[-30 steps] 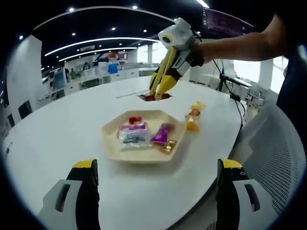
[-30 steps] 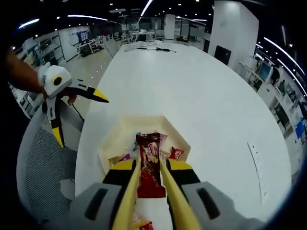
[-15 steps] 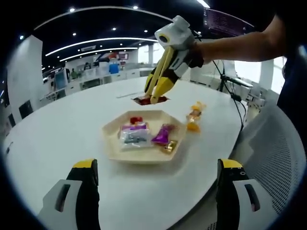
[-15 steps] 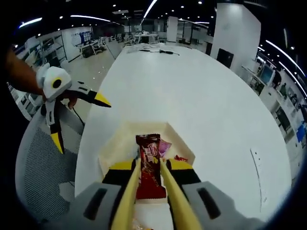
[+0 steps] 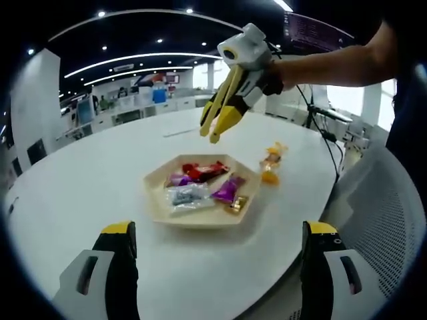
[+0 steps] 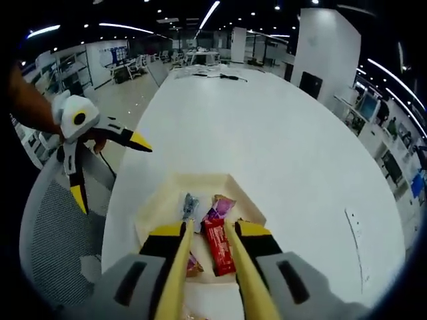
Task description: Place the target food into the container with the food tongs after gripping and lifting it, then release it inside without dropping or visibly crushing the food.
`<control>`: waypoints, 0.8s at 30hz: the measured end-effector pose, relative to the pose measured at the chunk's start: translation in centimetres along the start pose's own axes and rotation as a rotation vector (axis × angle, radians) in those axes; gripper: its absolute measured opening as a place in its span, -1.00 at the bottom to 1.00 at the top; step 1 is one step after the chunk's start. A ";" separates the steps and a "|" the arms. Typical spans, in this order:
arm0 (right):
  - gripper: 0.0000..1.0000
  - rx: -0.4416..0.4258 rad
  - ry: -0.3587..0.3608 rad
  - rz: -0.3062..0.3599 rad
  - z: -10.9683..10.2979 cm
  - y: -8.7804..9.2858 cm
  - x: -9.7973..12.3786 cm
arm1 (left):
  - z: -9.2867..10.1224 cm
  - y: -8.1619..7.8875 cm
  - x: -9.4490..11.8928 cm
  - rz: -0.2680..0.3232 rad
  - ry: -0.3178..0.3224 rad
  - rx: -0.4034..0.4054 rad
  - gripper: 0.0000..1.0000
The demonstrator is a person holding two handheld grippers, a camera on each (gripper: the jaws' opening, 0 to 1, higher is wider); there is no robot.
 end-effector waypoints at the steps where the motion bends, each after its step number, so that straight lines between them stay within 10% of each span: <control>1: -0.44 0.002 0.001 0.000 0.0 0.0 0.0 | 0.0 0.0 0.0 0.000 0.001 -0.001 0.99; 24: -0.42 -0.035 0.033 0.042 -0.1 4.1 5.0 | 0.0 0.1 -0.1 -0.011 0.002 -0.007 0.99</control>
Point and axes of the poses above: the point that each gripper's makers call its tool centre point, and the gripper's own axes: x roughly backward along the fingers, z roughly to its right, y roughly out of its underside, the point moved 9 cm from there along x, roughly backward along the fingers, and after that the axes turned 1 degree about y, right-handed, at the moved point
